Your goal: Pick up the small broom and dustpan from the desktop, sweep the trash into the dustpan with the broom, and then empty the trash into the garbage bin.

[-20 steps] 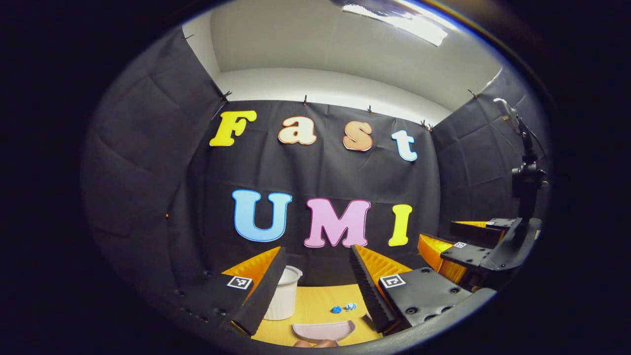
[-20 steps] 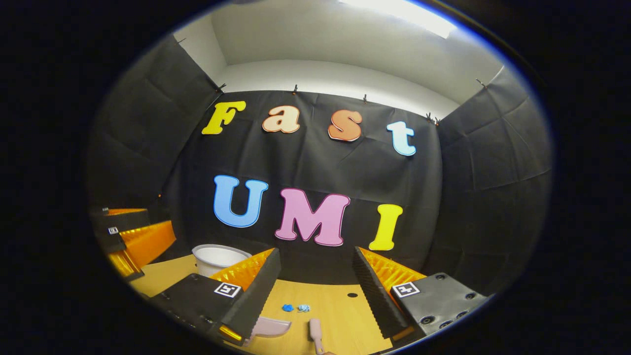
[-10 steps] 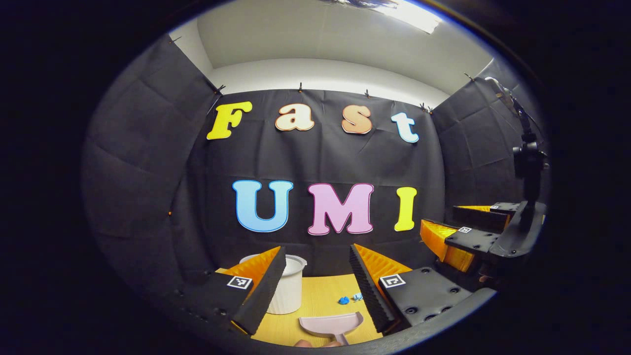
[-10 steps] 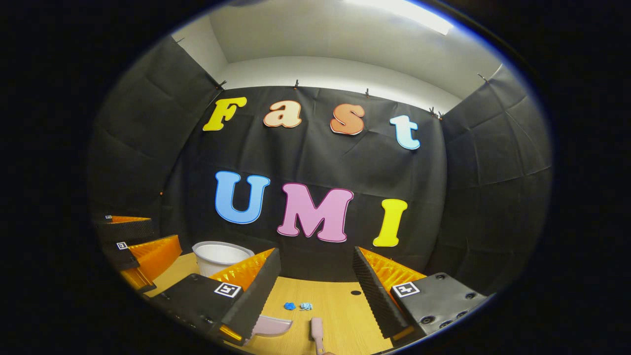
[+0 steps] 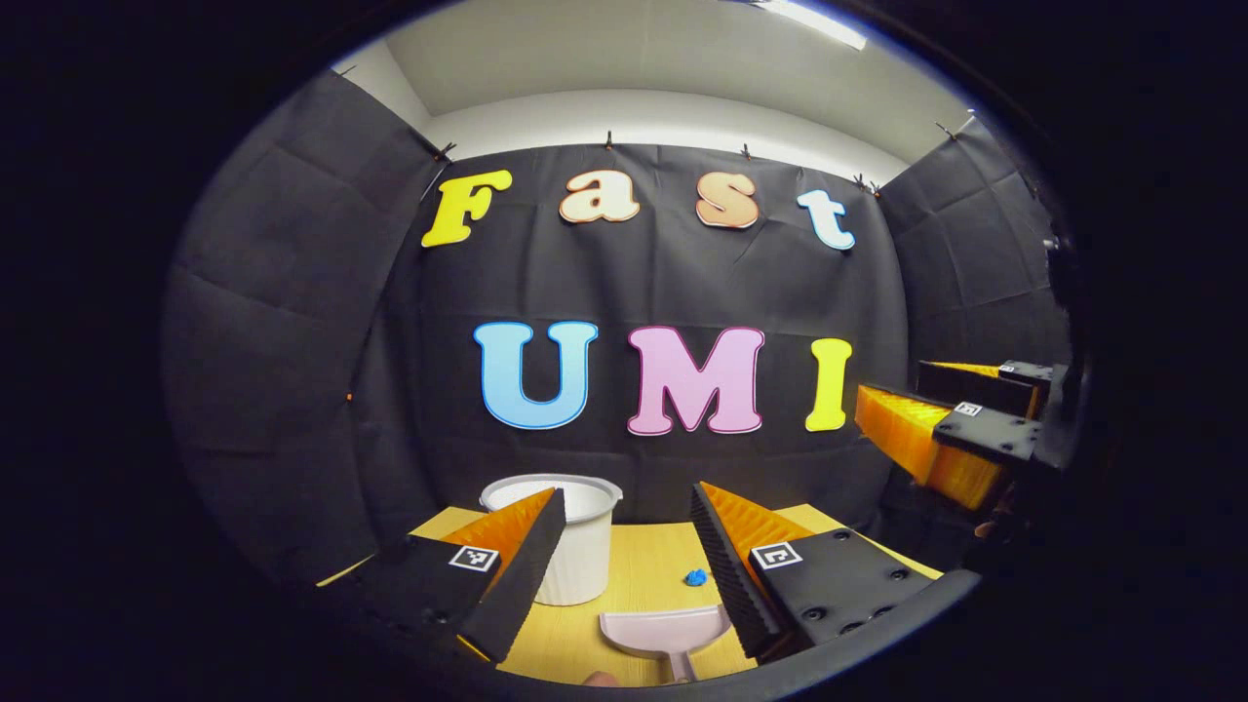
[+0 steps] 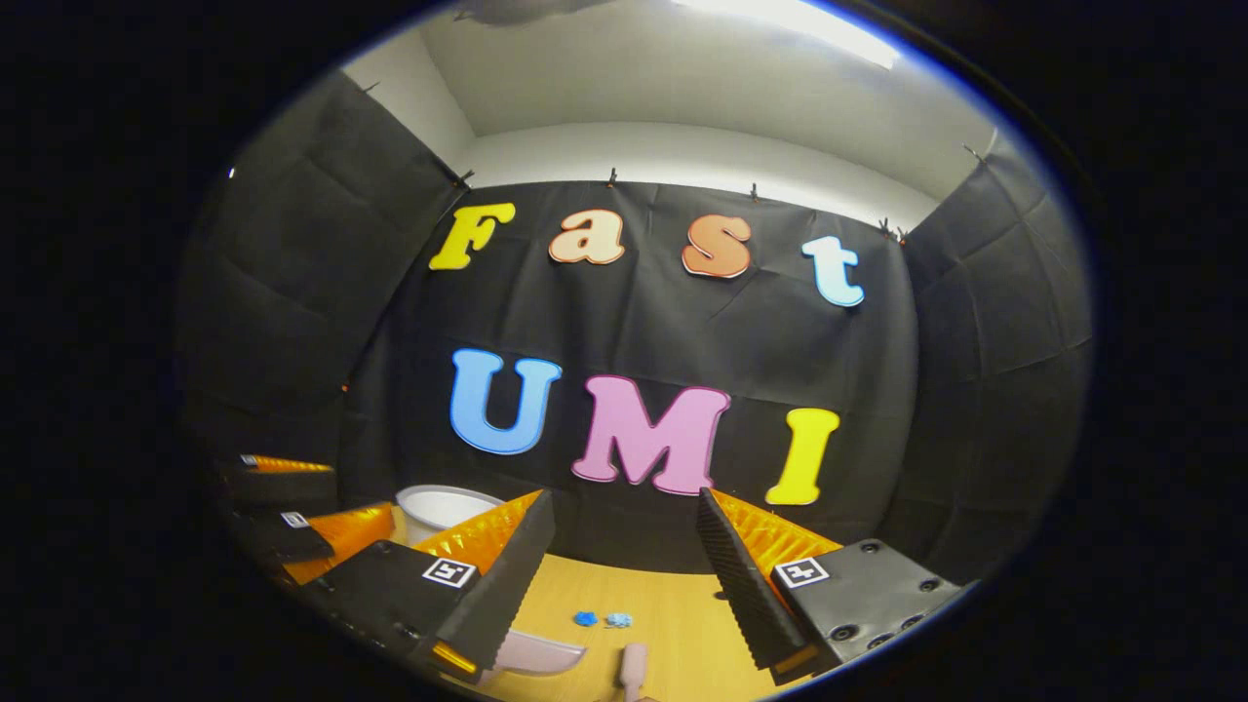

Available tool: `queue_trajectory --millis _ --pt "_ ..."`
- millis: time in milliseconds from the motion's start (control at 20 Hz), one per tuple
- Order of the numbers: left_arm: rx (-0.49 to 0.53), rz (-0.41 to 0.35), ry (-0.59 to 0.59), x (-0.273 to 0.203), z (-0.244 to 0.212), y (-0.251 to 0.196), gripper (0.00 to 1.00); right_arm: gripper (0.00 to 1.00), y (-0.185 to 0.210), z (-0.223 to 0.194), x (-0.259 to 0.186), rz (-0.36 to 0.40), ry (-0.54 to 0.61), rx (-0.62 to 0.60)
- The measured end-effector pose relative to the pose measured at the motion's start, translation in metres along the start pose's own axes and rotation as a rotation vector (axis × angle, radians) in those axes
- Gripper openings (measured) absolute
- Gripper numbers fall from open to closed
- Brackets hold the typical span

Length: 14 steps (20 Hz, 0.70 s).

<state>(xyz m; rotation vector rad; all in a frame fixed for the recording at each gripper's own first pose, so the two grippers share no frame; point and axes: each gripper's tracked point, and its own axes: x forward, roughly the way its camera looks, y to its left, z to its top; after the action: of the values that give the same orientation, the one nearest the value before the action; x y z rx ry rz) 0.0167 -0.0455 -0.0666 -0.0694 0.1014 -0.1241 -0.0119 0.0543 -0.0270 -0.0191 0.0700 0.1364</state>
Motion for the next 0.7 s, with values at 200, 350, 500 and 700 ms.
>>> queue_trajectory --millis 200,350,500,700 --pt "0.032 -0.014 0.161 0.022 -0.05 -0.014 0.76 0.95 -0.033 -0.021 0.012 -0.021 0.027 -0.007" --pt "0.023 -0.018 0.44 0.028 -0.112 -0.024 0.76 0.95 -0.051 -0.036 0.019 -0.02 0.063 0.019" --pt "-0.024 -0.027 0.686 0.026 -0.175 -0.038 0.78 0.94 -0.073 -0.052 0.029 -0.04 0.088 0.083" --pt "-0.024 -0.032 0.908 0.012 -0.236 -0.053 0.79 0.95 -0.088 -0.092 0.04 -0.001 0.163 0.094"
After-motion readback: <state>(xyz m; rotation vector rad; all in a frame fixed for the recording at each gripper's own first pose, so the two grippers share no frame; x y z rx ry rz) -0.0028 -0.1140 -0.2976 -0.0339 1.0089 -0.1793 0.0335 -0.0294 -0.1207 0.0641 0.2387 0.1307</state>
